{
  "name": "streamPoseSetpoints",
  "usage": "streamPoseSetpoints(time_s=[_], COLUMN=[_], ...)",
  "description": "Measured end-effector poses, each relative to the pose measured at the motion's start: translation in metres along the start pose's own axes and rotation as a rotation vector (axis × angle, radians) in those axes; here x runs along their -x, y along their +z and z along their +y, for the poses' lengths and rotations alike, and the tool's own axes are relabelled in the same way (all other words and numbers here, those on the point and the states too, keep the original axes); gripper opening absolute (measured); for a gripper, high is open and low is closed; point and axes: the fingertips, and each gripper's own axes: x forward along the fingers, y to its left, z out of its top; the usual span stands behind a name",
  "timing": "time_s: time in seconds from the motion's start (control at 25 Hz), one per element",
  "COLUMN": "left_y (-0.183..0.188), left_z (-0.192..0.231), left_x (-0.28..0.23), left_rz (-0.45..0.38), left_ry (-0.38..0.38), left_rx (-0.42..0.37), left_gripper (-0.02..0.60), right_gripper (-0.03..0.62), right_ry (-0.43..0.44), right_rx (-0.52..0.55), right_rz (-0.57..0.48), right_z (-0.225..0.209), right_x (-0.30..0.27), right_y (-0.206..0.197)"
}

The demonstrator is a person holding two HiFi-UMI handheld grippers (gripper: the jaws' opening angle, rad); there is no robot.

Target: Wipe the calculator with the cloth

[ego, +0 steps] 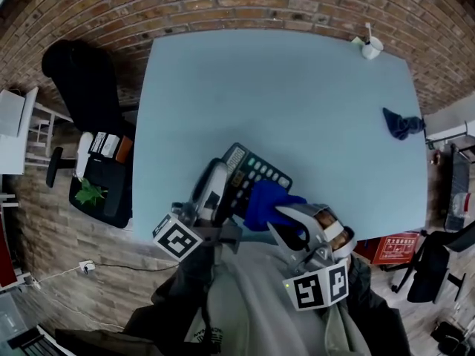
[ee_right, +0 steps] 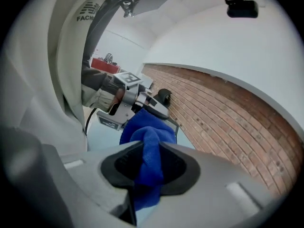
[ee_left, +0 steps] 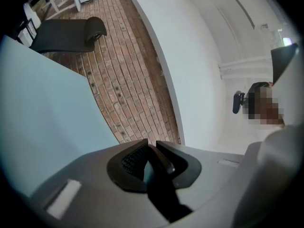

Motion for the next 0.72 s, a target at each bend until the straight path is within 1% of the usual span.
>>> streamPoseSetpoints(time_s=[0.08, 0.12, 0.2, 0.32, 0.36, 0.4, 0.44, 0.52, 0.6, 0.68, 0.72], left_y=[-0.004, -0.008, -0.016, -0.018, -0.017, -0.015, -0.014, -0.013, -0.012, -0.014, -0.016], left_z=[-0.006, -0.009, -0.014, -0.007, -0.005, -0.003, -0.003, -0.005, -0.007, -0.009, -0.01], left_x=[-0.003, -0.006, -0.01, -0.011, -0.01, -0.008, -0.006, -0.002, 0.0, 0.0, -0.001], left_rz=[0.01, 0.018, 0.033, 0.008, -0.007, -0.018, -0.025, -0.032, -0.034, -0.032, -0.033], left_ry=[-0.02, -0.029, -0.037, -0.017, -0.009, -0.005, -0.003, -0.006, -0.015, -0.02, -0.019], left_rx=[-0.003, -0.007, -0.011, 0.02, 0.032, 0.039, 0.043, 0.043, 0.044, 0.047, 0.047], left_gripper=[0.051, 0.051, 0.052, 0.049, 0.047, 0.048, 0.048, 0.052, 0.052, 0.052, 0.052], right_gripper=[0.095, 0.095, 0.095, 0.095, 0.095, 0.095, 0.095, 0.095, 0.095, 0.095, 0.095], right_ry=[-0.045, -0.076, -0.113, -0.076, -0.062, -0.053, -0.046, -0.049, -0.091, -0.149, -0.166], right_rx=[-0.031, -0.031, 0.009, 0.152, 0.186, 0.198, 0.182, 0.091, 0.006, -0.023, -0.02], right_rz=[0.015, 0.027, 0.034, -0.014, -0.023, -0.025, -0.018, 0.018, 0.083, 0.138, 0.145], right_z=[-0.009, -0.014, -0.019, 0.002, 0.009, 0.013, 0.013, 0.0, -0.025, -0.048, -0.054], right_x=[-0.001, -0.003, -0.01, -0.018, -0.018, -0.016, -0.012, -0.002, 0.005, 0.003, -0.001], right_y=[-0.005, -0.005, 0.004, 0.036, 0.041, 0.039, 0.033, 0.008, -0.022, -0.039, -0.038])
